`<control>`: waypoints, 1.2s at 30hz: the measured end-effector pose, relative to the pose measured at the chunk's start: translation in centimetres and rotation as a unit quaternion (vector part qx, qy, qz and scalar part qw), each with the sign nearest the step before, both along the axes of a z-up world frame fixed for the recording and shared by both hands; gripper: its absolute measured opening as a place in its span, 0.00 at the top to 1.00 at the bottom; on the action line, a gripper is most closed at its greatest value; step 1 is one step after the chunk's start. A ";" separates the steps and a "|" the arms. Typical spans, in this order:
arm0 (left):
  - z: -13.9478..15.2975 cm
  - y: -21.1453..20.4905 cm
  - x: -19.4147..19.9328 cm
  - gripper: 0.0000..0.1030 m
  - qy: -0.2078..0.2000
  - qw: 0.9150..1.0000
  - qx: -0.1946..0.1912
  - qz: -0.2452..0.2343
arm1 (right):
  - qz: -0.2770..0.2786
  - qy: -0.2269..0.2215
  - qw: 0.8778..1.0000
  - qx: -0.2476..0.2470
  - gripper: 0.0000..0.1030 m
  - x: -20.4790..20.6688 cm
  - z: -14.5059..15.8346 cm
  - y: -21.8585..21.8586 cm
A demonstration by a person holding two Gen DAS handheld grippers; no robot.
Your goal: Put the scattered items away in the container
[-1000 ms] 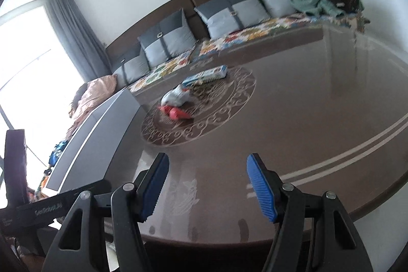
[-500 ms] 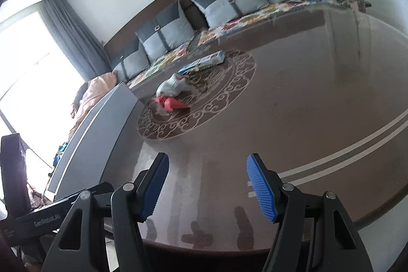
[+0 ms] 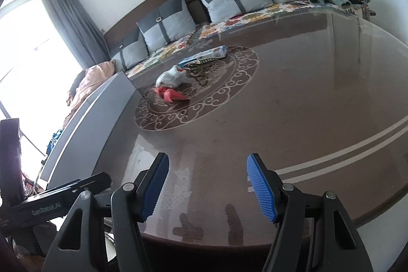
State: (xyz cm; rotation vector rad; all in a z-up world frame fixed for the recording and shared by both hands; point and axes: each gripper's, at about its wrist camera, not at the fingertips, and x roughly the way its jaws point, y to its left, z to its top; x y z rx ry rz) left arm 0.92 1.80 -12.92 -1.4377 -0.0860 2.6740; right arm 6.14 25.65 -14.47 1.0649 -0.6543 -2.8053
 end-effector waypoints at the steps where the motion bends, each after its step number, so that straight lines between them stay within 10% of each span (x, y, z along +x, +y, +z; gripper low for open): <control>1: 0.1 -0.1 0.0 0.02 0.003 1.000 0.001 0.001 | -0.001 0.001 1.000 0.000 0.37 0.0 0.1 0.1; 36: -0.3 -0.4 -0.3 0.02 0.004 0.999 -0.035 0.020 | 0.005 -0.015 1.000 -0.019 0.37 -0.5 -1.1 0.4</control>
